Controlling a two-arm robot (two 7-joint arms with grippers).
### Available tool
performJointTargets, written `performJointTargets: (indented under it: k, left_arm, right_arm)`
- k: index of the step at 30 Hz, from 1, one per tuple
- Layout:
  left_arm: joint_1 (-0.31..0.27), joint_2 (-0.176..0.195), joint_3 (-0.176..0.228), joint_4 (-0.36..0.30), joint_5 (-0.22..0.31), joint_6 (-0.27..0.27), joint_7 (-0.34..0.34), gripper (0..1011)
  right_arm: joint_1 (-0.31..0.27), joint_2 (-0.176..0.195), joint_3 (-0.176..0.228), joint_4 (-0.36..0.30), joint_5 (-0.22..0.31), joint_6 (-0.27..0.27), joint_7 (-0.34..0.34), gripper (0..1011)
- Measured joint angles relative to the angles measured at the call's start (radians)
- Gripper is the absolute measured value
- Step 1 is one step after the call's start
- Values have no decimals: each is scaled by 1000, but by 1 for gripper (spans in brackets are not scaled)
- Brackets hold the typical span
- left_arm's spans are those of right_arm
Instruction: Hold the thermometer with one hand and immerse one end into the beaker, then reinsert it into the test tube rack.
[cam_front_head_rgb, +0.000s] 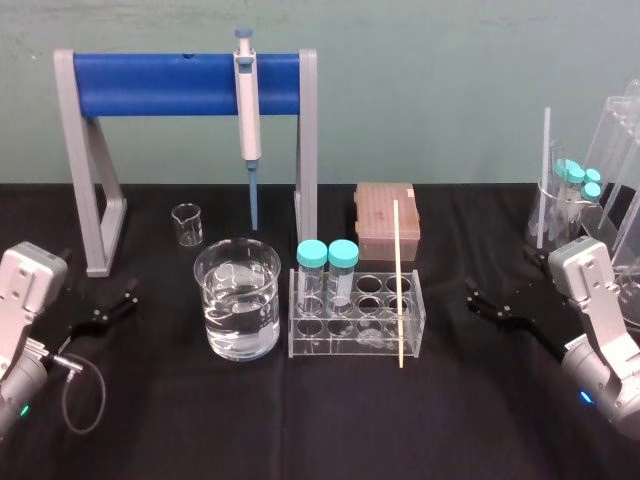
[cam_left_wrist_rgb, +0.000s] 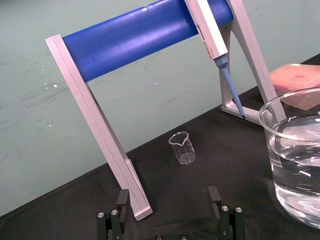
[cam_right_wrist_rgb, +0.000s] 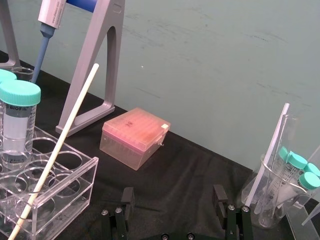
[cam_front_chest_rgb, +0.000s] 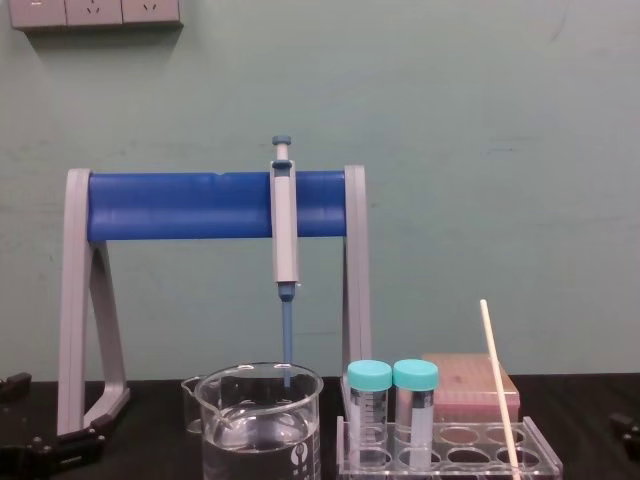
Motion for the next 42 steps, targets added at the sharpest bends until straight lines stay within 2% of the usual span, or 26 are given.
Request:
performJointTargets:
  k: [22, 30, 33, 34, 37, 38, 39, 41, 42]
  left_arm:
    - [0, 0, 0, 0, 0, 0, 0, 1004]
    - [0, 0, 0, 0, 0, 0, 0, 1004]
    - [0, 0, 0, 0, 0, 0, 0, 1004]
    - [0, 0, 0, 0, 0, 0, 0, 1004]
    - [0, 0, 0, 0, 0, 0, 0, 1004]
    - [0, 0, 0, 0, 0, 0, 0, 1004]
    - [0, 0, 0, 0, 0, 0, 0, 1004]
    - [0, 0, 0, 0, 0, 0, 0, 1004]
    - [0, 0, 0, 0, 0, 0, 0, 1004]
  right_arm:
    - [0, 0, 0, 0, 0, 0, 0, 1003]
    - [-15, -9, 28, -13, 2, -24, 21, 1003]
    - [-19, -12, 47, -25, 36, -22, 56, 1003]
    - [-19, -13, 60, -36, 74, -7, 87, 1003]
    - [-16, -13, 83, -57, 133, 19, 139, 1003]
    - [-13, -13, 99, -73, 177, 39, 175, 1003]
    - [-13, -13, 99, -73, 177, 39, 175, 1003]
    - [-3, -13, 133, -106, 267, 88, 246, 1003]
    - [1, -12, 141, -114, 289, 103, 266, 1003]
